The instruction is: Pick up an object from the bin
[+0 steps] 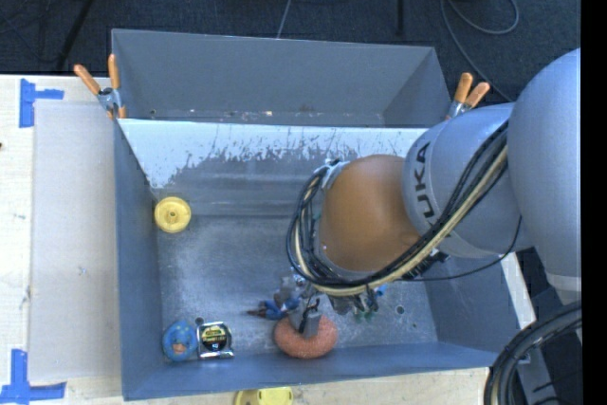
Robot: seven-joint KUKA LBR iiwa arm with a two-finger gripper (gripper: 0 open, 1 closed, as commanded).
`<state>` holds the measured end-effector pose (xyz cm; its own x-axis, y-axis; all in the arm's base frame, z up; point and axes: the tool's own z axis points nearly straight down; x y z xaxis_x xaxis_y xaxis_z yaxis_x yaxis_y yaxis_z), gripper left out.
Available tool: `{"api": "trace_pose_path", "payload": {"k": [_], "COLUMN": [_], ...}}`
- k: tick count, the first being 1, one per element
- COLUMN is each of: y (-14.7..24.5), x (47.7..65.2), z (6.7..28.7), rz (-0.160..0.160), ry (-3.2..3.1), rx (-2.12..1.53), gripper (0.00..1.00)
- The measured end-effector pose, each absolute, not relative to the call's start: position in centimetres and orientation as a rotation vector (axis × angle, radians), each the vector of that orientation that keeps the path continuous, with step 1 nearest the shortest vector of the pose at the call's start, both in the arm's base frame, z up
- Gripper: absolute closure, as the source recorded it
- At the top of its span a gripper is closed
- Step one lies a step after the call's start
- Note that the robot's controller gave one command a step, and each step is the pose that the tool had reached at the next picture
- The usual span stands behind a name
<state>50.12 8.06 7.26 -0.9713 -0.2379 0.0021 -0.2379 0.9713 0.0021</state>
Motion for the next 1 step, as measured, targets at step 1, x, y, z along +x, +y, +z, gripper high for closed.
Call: {"api": "trace_pose_path", "payload": {"k": [1], "y": [10.11], "x": [50.94], "z": [22.8], "rz": [-0.001], "ry": [-3.125], "rx": [0.338], "gripper": [1.0]}}
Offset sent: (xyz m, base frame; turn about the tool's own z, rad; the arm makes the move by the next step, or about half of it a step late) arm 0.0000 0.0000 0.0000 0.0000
